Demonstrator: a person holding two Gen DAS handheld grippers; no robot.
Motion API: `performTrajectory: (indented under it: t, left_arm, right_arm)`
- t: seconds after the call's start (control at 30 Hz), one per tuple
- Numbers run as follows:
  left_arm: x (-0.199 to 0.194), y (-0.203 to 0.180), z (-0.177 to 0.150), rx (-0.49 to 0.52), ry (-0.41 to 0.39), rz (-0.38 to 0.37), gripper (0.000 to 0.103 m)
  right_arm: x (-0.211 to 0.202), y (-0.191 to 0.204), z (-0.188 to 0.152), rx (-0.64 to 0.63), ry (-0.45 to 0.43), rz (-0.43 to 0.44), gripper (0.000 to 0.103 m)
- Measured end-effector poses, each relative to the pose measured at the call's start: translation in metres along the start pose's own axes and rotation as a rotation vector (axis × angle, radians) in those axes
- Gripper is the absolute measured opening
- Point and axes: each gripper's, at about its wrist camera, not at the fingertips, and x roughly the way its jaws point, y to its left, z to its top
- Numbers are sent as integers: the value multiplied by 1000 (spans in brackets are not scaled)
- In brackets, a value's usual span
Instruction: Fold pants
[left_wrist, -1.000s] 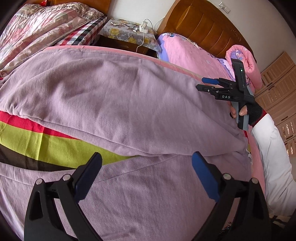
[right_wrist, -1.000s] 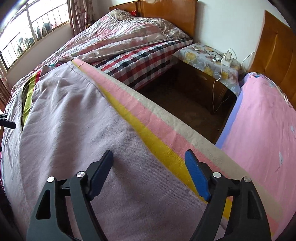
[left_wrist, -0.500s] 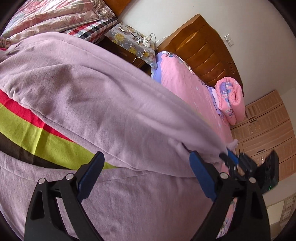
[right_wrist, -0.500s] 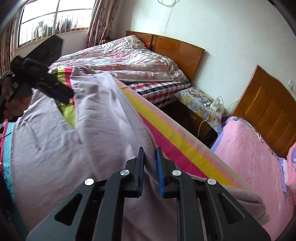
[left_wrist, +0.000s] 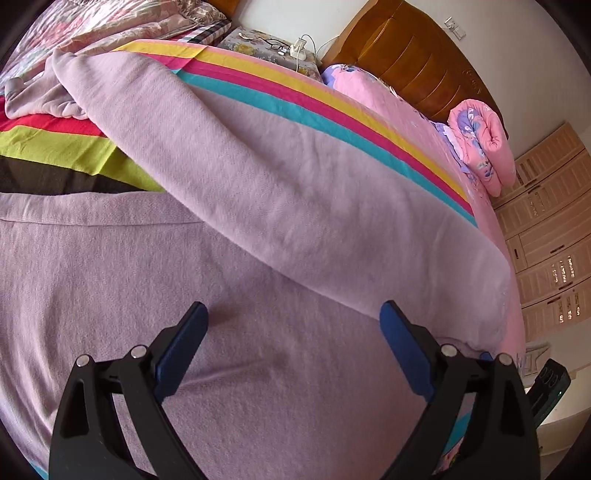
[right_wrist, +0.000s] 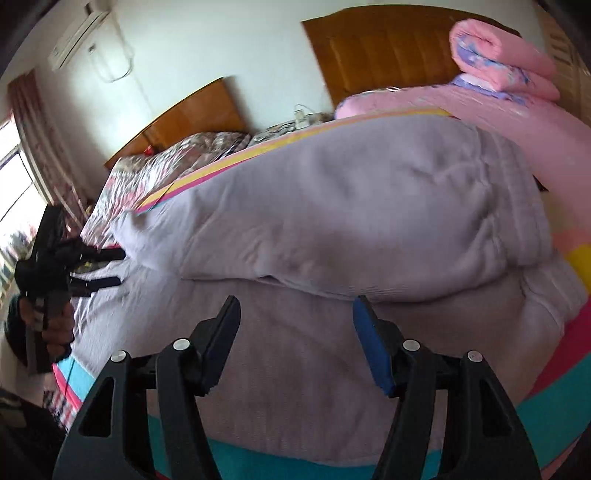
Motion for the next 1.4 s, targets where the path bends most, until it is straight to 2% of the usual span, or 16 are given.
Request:
performTrajectory:
  t: [0.1,0.17,0.33,0.37,0.4,0.53,0.63,0.77,0.87,1.0,1.07,1.1,1.17,1.27,1.33,1.4]
  left_arm:
    - [-5,8,-7,6,-27,12,94]
    - [-7,11,-10,9,-45,36,94]
    - [-13,22,-11,30,-70,79,94]
    - [-15,25,-8,27,-76,82,94]
    - [-17,29,-5,19,-83,82,94]
    - [-18,47,18,-57,-90,25,92]
    - [-14,57,40,-114,-83,-4,82]
    - [-3,67,64,-168,-67,5,67]
    - [-5,88,79,-255,-87,-28,63]
    - [0,116,87,-347,-73,-113,49]
    - [2,118,90,-336,-74,-124,47]
    - [4,118,91,-324,-72,-136,26]
    - [8,115,93,-300,-79,-110,4]
    - [-10,104,96,-247,-144,-95,2]
    - [-41,80,100,-160,-223,-55,2]
    - [-82,53,98,-83,-310,-35,3]
  right_arm:
    - [5,-31,10,142,14,-50,61]
    - [7,-42,15,209,13,-55,51]
    - [11,-49,26,254,-38,-112,50]
    - [9,-50,26,245,-48,-130,41]
    - [9,-47,26,217,-54,-158,27]
    - [4,-39,28,159,-84,-172,18]
    - [0,-38,28,151,-95,-167,18]
    - [-2,-39,28,150,-97,-155,18]
    - [-6,-40,28,152,-98,-145,18]
    - [-8,-42,27,151,-97,-140,18]
    - [-7,-43,27,152,-97,-139,18]
    - [-7,-43,27,151,-96,-139,18]
    - [-7,-43,28,147,-96,-137,18]
    - [-10,-38,47,96,-94,-138,17]
    - [-12,-34,78,45,-101,-127,15]
    - [-24,-30,111,14,-148,-119,13]
